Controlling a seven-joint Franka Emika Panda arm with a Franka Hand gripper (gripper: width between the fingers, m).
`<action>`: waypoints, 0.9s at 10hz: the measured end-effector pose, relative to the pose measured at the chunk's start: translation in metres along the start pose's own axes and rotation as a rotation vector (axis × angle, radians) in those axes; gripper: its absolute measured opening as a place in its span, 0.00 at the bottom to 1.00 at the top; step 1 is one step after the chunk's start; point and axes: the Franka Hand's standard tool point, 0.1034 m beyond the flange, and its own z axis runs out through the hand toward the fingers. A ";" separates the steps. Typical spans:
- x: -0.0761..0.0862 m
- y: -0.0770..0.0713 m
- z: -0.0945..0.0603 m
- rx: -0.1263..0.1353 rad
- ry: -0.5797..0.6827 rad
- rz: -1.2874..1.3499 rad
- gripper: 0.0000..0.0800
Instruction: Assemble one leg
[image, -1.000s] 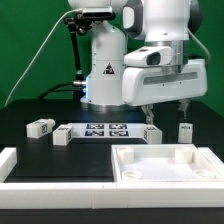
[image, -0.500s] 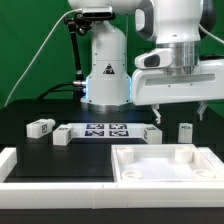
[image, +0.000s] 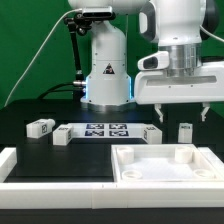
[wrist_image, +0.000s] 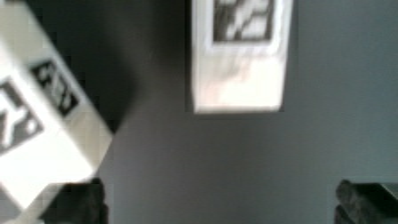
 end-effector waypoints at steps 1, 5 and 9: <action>0.001 0.000 0.000 0.001 0.001 -0.009 0.81; -0.007 -0.001 -0.001 -0.060 -0.269 -0.047 0.81; -0.013 -0.003 0.000 -0.072 -0.587 -0.098 0.81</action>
Offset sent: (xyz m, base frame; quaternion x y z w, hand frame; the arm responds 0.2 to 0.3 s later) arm -0.0130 0.0248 0.0004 -0.0101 -0.2238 -0.0014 0.9746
